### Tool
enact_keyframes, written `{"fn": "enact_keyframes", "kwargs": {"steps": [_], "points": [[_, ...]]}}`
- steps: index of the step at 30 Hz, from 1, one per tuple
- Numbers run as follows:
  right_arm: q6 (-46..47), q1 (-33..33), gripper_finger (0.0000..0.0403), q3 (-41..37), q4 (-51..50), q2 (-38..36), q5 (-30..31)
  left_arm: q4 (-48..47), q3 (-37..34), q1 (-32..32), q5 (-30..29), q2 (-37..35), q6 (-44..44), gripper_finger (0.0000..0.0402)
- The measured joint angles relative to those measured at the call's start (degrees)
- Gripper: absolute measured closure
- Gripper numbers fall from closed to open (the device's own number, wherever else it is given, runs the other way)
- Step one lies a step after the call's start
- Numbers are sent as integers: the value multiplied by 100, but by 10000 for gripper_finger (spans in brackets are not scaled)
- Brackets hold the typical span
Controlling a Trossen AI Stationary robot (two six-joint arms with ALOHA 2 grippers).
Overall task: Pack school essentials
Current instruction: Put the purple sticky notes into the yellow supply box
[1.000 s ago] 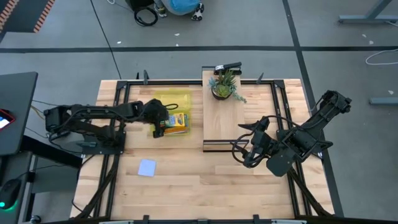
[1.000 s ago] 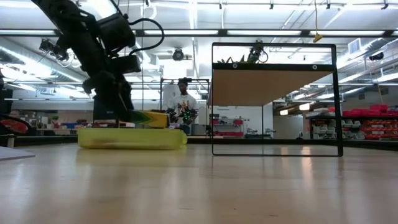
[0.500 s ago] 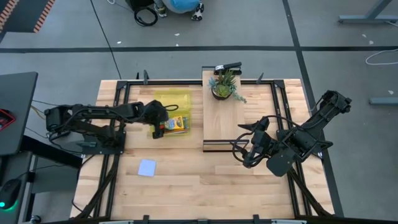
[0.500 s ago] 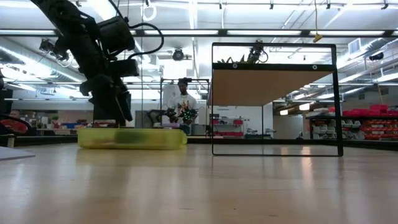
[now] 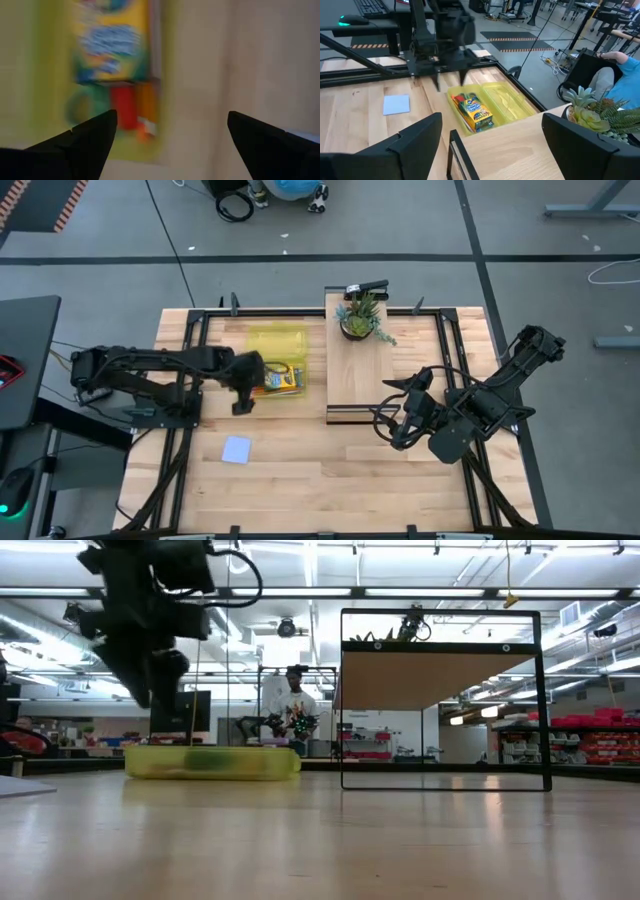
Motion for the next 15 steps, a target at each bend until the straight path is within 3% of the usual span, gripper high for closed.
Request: {"fn": "enact_keyframes", "kwargs": {"steps": [6,15], "points": [[-100,-2,52,0,-1,0,62,-537,2,-1113,557,0,-1009,24],[-170,-2,52,0,3,0,85,-623,-8,-2866,443,73,-2196,25]]}}
